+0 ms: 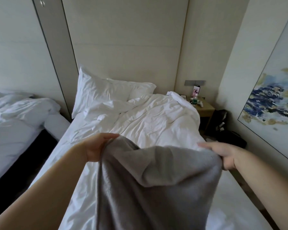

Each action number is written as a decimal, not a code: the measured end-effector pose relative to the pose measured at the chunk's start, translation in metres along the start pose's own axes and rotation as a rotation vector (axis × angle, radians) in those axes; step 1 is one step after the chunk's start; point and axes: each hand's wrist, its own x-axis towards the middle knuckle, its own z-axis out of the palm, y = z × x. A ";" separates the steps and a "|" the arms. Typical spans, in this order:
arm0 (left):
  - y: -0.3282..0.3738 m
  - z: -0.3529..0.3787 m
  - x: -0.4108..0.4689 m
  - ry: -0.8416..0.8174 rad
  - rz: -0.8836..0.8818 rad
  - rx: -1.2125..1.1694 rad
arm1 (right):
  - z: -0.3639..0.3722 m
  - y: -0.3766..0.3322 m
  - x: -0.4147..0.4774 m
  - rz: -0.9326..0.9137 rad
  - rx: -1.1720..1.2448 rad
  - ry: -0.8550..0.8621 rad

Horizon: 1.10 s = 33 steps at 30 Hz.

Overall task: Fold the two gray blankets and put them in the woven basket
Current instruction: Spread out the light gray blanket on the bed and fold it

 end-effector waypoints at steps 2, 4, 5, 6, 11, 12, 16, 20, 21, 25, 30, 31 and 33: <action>-0.002 0.000 -0.001 0.060 -0.091 0.102 | 0.001 0.007 -0.004 0.122 -0.268 0.000; -0.004 0.004 0.000 0.126 -0.103 0.102 | 0.005 0.008 -0.004 0.016 -0.322 0.090; -0.004 0.006 0.001 0.160 -0.068 0.067 | 0.006 0.007 -0.002 -0.101 -0.250 0.112; -0.005 0.006 0.004 0.211 -0.017 0.017 | 0.006 0.005 0.001 -0.238 -0.136 0.111; -0.009 -0.009 0.013 0.407 0.207 -0.290 | -0.011 -0.003 0.011 -0.519 0.411 0.231; -0.010 -0.012 0.014 0.414 0.220 -0.257 | -0.014 0.000 0.014 -0.454 0.409 0.219; -0.021 -0.015 0.026 0.558 0.163 -0.003 | -0.012 0.030 0.038 -0.155 -0.159 0.183; -0.021 -0.038 0.038 0.793 0.256 0.019 | -0.028 0.035 0.057 -0.299 -0.498 0.657; -0.021 -0.047 0.038 0.831 0.280 -0.025 | -0.035 0.032 0.058 -0.345 -0.437 0.720; -0.028 -0.059 0.041 0.819 0.345 -0.145 | -0.053 0.021 0.063 -0.419 -0.096 0.853; -0.040 -0.043 0.041 0.507 -0.191 -0.075 | -0.029 0.036 0.066 -0.040 0.048 0.488; -0.042 -0.041 0.038 0.452 -0.291 -0.023 | -0.022 0.043 0.062 0.104 0.034 0.382; -0.048 -0.042 0.034 0.367 -0.408 0.076 | -0.012 0.060 0.064 0.353 -0.196 0.157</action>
